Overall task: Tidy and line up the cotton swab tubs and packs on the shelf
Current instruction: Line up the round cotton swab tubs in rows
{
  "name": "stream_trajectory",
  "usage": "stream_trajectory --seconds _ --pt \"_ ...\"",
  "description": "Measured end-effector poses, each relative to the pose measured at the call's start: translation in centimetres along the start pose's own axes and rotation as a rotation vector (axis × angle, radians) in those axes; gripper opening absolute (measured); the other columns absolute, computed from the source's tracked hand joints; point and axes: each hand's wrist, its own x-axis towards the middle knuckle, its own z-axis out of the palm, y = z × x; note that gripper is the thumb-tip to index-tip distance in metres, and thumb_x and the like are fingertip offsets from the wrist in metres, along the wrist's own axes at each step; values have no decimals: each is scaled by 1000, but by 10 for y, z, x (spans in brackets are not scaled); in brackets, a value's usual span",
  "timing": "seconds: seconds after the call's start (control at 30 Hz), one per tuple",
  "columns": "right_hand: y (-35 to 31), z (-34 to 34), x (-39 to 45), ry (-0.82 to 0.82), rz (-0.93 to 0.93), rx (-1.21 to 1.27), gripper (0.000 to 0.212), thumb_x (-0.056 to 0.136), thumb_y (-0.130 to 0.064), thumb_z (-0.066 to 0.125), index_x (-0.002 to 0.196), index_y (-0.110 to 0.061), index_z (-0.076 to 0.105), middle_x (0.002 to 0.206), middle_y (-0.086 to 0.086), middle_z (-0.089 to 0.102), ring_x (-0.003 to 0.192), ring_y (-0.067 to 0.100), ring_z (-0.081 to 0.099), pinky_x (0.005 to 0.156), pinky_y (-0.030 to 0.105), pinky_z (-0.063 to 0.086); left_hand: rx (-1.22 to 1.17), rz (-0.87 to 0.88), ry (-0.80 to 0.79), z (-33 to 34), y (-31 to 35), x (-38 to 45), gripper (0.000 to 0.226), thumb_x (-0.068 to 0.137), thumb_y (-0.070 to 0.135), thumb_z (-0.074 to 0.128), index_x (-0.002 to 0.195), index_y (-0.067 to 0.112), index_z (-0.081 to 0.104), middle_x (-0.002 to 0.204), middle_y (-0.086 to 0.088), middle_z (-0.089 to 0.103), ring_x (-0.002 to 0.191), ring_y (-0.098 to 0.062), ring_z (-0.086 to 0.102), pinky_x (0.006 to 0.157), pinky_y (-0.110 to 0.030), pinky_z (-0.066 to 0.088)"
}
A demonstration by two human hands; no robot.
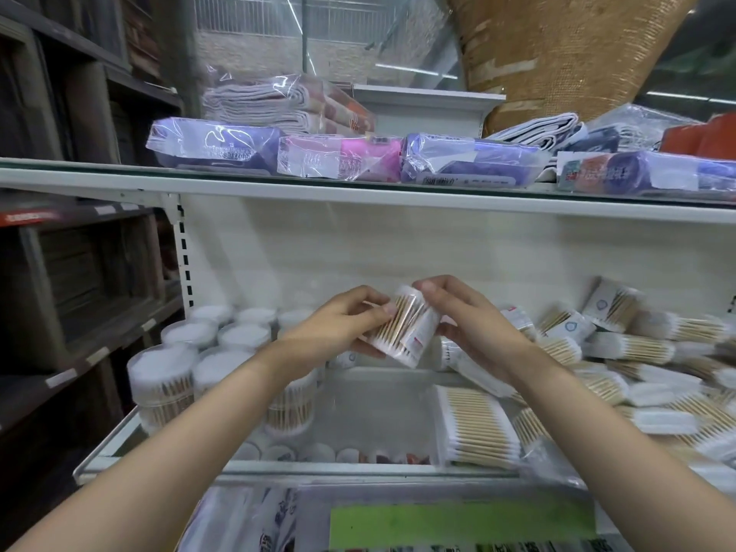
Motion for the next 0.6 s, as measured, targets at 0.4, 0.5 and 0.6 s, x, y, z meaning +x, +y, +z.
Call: stream_trajectory --seconds 0.4,0.5,0.6 --pt "-4 0 -21 -139 56 172 37 76 -27 55 112 -18 60 102 1 65 91 12 61 71 27 51 -621 -57 -44 16 -18 -16 43 98 17 33 133 -9 37 120 -29 55 93 -38 62 66 -43 59" --pt "-6 0 -22 -130 58 200 36 75 -26 56 109 -18 60 96 0 66 85 10 63 65 23 52 -646 -81 -41 15 -22 -16 46 98 18 33 135 -10 32 129 -34 49 107 -47 56 71 -46 58" --pt "-6 1 -23 -121 53 194 36 73 -26 57 108 -19 61 91 0 67 81 8 64 63 21 51 -657 -98 -52 17 -22 -17 46 99 18 32 136 -10 30 132 -34 47 110 -47 55 71 -45 58"
